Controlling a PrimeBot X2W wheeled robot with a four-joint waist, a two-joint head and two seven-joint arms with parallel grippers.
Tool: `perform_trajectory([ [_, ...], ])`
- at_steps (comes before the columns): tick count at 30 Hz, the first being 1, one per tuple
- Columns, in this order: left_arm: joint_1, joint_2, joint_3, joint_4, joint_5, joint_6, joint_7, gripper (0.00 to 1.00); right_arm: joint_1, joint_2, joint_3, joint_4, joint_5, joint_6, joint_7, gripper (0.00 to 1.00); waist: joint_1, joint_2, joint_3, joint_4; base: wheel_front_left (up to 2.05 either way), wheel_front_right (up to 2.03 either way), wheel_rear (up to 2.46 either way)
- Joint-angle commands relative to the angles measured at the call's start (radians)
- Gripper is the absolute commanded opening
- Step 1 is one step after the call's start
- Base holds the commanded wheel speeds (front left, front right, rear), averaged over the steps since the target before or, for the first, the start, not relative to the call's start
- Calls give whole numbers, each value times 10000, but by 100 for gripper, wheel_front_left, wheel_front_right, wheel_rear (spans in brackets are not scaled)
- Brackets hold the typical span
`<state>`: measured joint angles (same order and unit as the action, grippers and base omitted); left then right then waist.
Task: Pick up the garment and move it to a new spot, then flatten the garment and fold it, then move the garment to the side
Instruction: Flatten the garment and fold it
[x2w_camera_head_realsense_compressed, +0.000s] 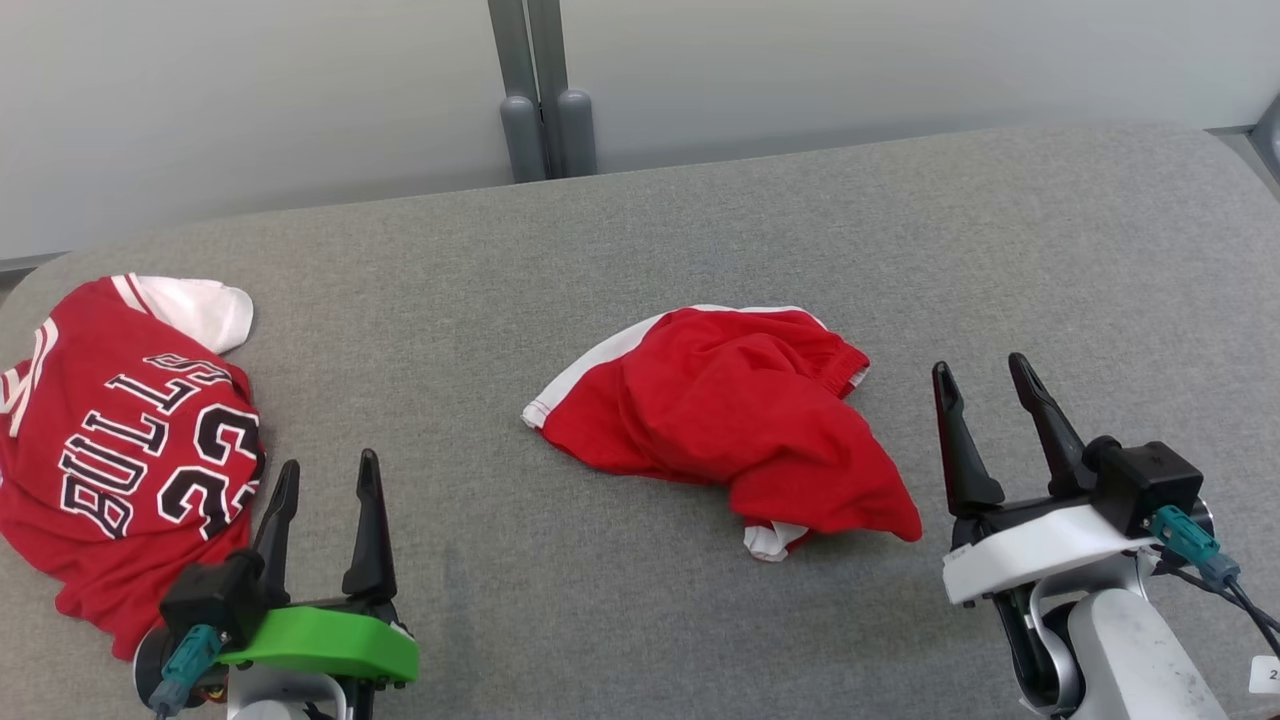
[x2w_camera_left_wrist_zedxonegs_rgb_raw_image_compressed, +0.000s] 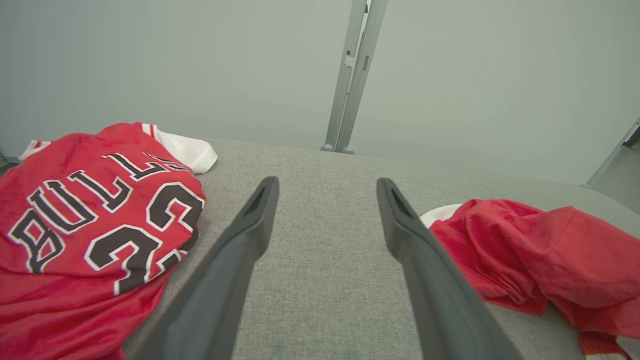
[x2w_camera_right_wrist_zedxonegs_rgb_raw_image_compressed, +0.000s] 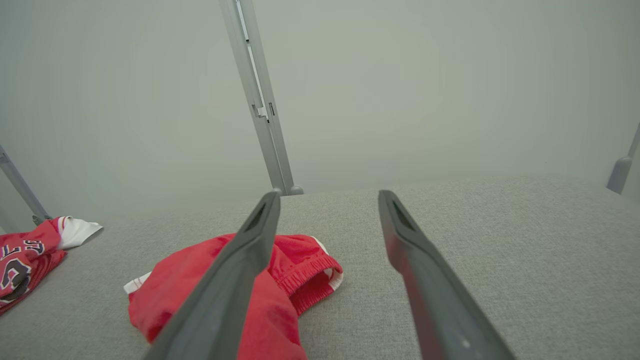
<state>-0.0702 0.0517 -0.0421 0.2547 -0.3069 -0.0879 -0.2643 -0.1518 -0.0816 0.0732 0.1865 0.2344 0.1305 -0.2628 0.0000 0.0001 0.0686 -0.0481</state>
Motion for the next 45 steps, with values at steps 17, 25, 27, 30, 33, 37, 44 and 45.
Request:
perform_trajectory([
  [17,-248,-8,2,159,37,-97,-2,100,698,-1071,1187,930,1048,4,-30,100,0,-1,-3,116,0,0,0],
  [25,-368,-4,-25,187,45,-114,-3,100,327,-1949,3046,2142,2337,3,534,100,0,-1,157,107,0,0,0],
  [27,-385,-4,-63,193,22,-127,-2,100,102,-1978,3120,2455,2333,3,413,100,0,-1,214,147,0,0,0],
  [30,-418,-3,-119,190,-14,-129,-2,100,-189,-1858,3033,2997,2145,3,228,100,0,-1,279,239,0,0,0],
  [33,-455,-3,-118,226,-31,-132,-2,100,-551,-1626,2921,3433,2031,3,112,100,0,-1,328,339,0,0,0],
  [37,-505,-3,-152,283,-54,-142,-3,100,-815,-1484,3211,3738,2211,3,32,100,0,-1,409,462,0,0,0],
  [44,-544,-4,-108,360,-19,-162,-2,100,-1053,-1585,3023,3390,2259,3,-37,0,0,-1,495,535,0,0,0],
  [45,-535,-4,-95,366,-11,-160,-2,100,-1012,-1590,2894,3241,2234,3,-32,0,0,-1,500,517,0,0,0],
])
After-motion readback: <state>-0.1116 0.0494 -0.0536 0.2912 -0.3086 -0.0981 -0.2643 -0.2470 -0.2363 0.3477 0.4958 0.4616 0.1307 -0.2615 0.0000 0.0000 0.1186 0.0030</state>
